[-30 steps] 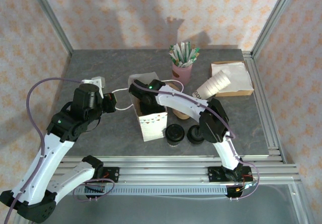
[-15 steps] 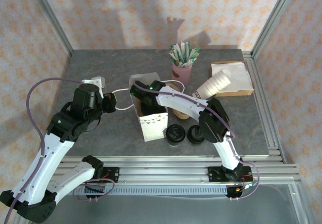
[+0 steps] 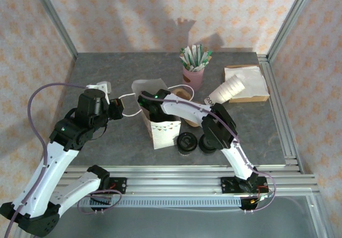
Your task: Pack the takeout coffee
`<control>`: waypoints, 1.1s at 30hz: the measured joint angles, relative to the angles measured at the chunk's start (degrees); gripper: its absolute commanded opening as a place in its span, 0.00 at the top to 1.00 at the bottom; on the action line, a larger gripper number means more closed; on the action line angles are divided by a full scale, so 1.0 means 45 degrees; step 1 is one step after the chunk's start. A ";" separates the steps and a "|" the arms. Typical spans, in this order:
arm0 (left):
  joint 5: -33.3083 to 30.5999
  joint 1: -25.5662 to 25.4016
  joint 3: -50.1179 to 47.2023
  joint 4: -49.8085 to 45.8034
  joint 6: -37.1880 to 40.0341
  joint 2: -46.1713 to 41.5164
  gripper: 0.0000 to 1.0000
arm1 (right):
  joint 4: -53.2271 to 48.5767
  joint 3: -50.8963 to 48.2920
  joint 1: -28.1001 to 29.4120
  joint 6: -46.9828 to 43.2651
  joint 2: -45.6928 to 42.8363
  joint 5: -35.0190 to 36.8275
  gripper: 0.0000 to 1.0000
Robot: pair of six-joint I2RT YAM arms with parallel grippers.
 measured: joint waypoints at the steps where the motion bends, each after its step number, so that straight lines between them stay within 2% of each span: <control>1: 0.0000 0.0000 0.0000 0.0000 0.0000 0.0000 1.00 | -0.0005 0.0015 0.0000 0.0000 0.0039 -0.0005 0.70; 18: 0.0049 0.0000 0.0010 0.0000 -0.0005 0.0015 1.00 | 0.0160 -0.0078 -0.0053 -0.0044 0.0447 -0.0262 0.70; 33: 0.0102 0.0000 -0.0141 0.0010 -0.0087 0.0126 1.00 | 0.0855 -0.0121 -0.0112 0.0068 0.0384 -0.1273 0.70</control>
